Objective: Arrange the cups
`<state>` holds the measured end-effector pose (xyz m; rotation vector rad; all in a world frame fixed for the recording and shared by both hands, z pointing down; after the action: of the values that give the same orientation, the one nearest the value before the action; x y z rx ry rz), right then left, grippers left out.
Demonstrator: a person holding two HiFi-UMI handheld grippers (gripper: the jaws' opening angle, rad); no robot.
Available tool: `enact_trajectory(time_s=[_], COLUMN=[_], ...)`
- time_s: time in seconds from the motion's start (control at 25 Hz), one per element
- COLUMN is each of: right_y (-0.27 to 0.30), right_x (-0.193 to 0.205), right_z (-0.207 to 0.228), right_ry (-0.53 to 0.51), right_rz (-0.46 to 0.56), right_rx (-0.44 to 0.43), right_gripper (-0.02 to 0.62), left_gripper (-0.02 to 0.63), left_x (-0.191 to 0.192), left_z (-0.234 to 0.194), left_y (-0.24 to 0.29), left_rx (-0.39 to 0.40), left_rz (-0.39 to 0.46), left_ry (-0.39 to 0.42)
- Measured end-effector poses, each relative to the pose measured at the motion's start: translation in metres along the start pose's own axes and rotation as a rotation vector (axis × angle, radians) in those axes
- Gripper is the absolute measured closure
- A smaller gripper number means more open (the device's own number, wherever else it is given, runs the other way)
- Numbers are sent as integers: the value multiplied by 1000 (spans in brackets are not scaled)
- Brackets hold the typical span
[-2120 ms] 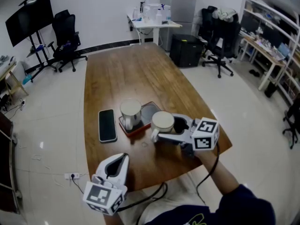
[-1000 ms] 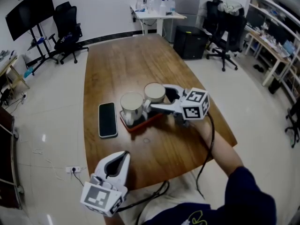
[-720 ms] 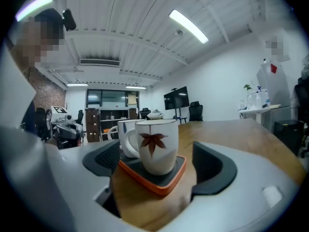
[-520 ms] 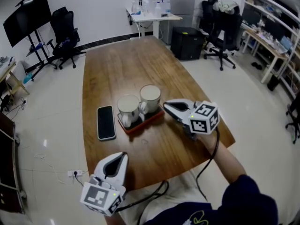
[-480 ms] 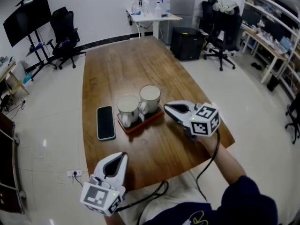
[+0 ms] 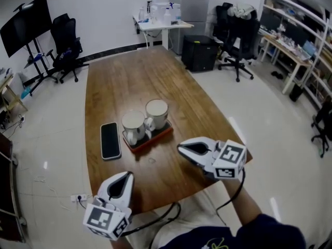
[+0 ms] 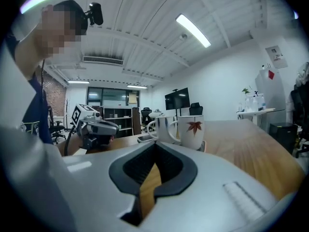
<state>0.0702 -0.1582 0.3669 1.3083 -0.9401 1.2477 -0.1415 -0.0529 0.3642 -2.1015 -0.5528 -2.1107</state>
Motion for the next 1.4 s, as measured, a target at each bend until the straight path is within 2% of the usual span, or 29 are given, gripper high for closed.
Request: enact_trajectory(time_s=[0.08,0.24,0.44,0.64,1.0,1.16,1.4], right_y=[10,36,61,83,82,81,83], right_x=[-1,-5,-10,-10,-13,-13,-11], right_z=[-4,-24,-34,-53,-55,-54,-55], right_ry=[-2,-20,-32,-40,-44,-49,-45], right_rz=[3,-14,-18,-33,-29,-32,-30], right_rx=[-13,-158,-199,-300,-304,-302,-307], right_gripper=[589,589,589,589,589,589,589], left_gripper=[603,603,603,603,603,603,603], left_x=[0,-2,-4,-3,-6,-7,-7], left_z=[0,1,2,2,3,3,2], left_y=[0,-3,-1,-3,-1,13,23], left_rx=[3,-2,8,0,13,49,49], left_rz=[-1,1,4,3,5,7,3], left_ry=[1,-1,1,0,5,10,16])
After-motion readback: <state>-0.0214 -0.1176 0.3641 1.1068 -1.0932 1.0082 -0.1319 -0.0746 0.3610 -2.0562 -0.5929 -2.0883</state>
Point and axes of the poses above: the fingertips, and each gripper's own axes: y forward along the fingers, z to its right, x out of its underside, the point moved 5 cm from there along -y, backward along the fingers, and after that the axes turned 12 degrees about -x, right-handed, at the moved point
